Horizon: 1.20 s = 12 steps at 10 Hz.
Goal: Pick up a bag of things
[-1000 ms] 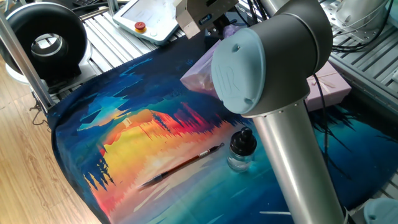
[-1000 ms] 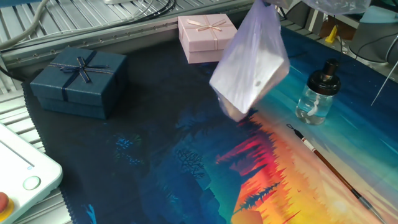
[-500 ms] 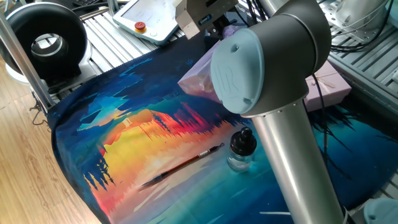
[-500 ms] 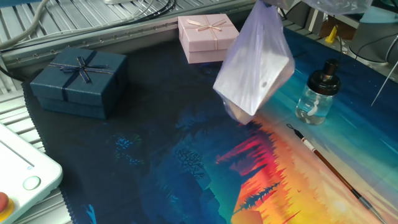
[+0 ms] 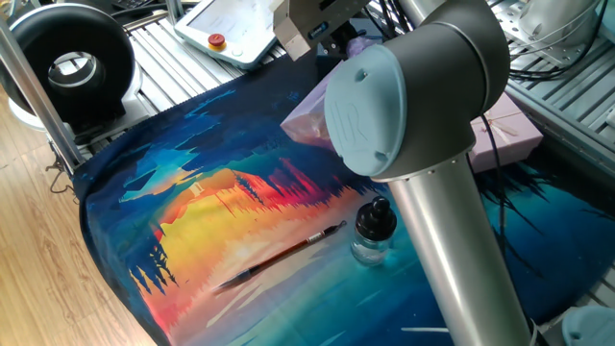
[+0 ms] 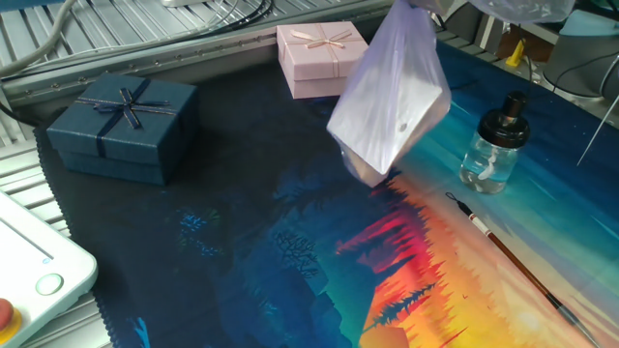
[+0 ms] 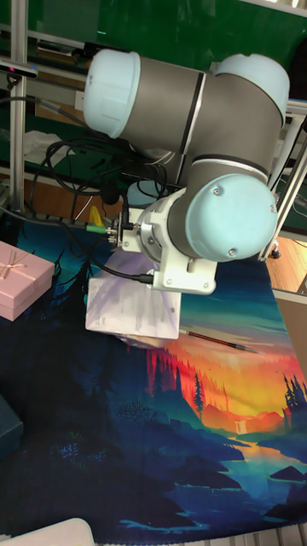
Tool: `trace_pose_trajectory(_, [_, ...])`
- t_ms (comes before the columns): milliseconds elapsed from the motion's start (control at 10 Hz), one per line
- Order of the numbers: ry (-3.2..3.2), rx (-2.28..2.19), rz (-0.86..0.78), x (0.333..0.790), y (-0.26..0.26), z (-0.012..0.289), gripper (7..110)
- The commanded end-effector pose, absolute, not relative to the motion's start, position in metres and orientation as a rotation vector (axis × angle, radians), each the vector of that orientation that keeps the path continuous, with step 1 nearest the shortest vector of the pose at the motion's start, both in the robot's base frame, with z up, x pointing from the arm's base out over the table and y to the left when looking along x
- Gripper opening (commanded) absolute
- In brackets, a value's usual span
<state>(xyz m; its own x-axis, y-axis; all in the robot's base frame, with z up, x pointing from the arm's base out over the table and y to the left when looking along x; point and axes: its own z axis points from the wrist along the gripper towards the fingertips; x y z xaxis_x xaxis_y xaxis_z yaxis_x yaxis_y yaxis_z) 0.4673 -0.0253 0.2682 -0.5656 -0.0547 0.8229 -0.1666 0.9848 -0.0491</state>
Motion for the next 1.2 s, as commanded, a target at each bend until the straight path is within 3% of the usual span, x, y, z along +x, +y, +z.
trace_pose_trajectory(0, [-2.179,0.157,0.149,0.4683,-0.0287,0.2658,7])
trace_pose_trajectory(1100, [-2.203,0.172,0.098,0.4749,-0.0211,0.2576,7])
